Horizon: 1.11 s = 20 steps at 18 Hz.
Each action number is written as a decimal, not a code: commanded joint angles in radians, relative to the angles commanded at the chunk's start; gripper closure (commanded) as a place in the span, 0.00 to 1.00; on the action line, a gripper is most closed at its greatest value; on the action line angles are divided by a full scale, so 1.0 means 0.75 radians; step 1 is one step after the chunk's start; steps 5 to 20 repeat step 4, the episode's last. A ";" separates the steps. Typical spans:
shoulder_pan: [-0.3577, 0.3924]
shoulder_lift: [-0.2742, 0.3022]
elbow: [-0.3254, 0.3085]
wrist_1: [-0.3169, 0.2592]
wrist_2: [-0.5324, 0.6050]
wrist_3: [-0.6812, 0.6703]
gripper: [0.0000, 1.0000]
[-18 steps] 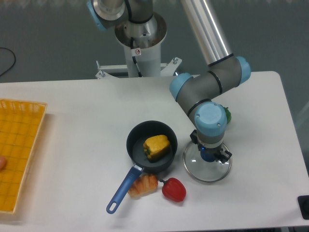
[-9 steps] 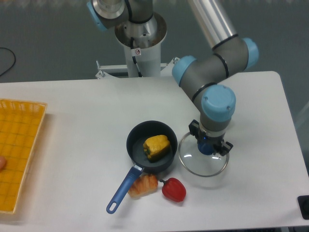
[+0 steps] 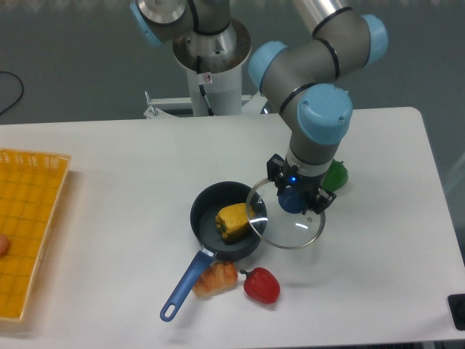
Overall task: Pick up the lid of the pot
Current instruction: 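Lift the glass lid by its knob and carry it toward the pan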
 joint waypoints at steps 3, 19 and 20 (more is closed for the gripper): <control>0.002 0.002 -0.002 0.004 0.000 0.000 0.53; 0.002 0.002 -0.002 0.004 0.000 0.000 0.53; 0.002 0.002 -0.002 0.004 0.000 0.000 0.53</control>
